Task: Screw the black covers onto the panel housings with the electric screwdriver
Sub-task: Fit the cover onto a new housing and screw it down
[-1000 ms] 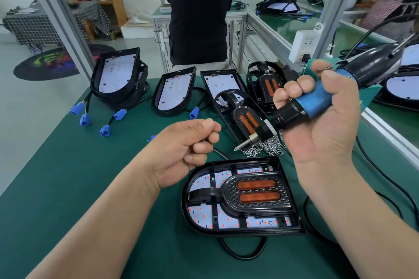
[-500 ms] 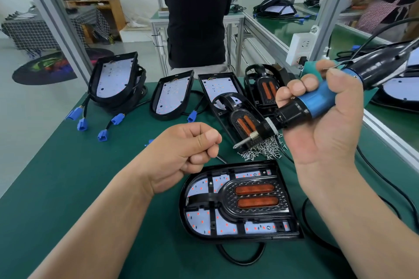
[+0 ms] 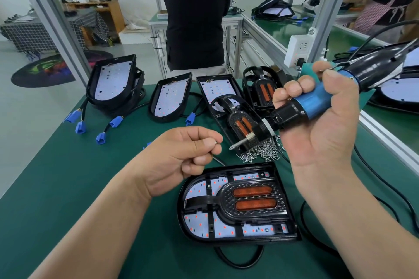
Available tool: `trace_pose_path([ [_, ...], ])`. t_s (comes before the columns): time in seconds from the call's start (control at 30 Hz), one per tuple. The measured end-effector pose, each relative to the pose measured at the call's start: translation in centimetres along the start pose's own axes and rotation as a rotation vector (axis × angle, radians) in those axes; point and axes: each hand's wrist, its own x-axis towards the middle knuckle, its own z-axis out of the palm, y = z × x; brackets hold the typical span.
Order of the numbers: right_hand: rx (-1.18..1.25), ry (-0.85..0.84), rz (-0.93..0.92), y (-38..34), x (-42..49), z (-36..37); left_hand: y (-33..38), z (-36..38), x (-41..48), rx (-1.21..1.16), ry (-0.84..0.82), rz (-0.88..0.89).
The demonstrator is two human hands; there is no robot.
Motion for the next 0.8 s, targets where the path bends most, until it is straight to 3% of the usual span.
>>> trace_pose_path([
  [0.33, 0.009, 0.035, 0.013, 0.8, 0.0, 0.8, 0.0, 0.4, 0.1, 0.008, 0.048, 0.032],
  [0.53, 0.038, 0.066, 0.013, 1.1, 0.0, 1.4, 0.1, 0.2, -0.1, -0.088, -0.004, 0.037],
  [0.8, 0.058, 0.067, 0.001, 1.0, 0.2, 1.6, -0.1, 0.4, 0.0, -0.031, -0.016, 0.043],
])
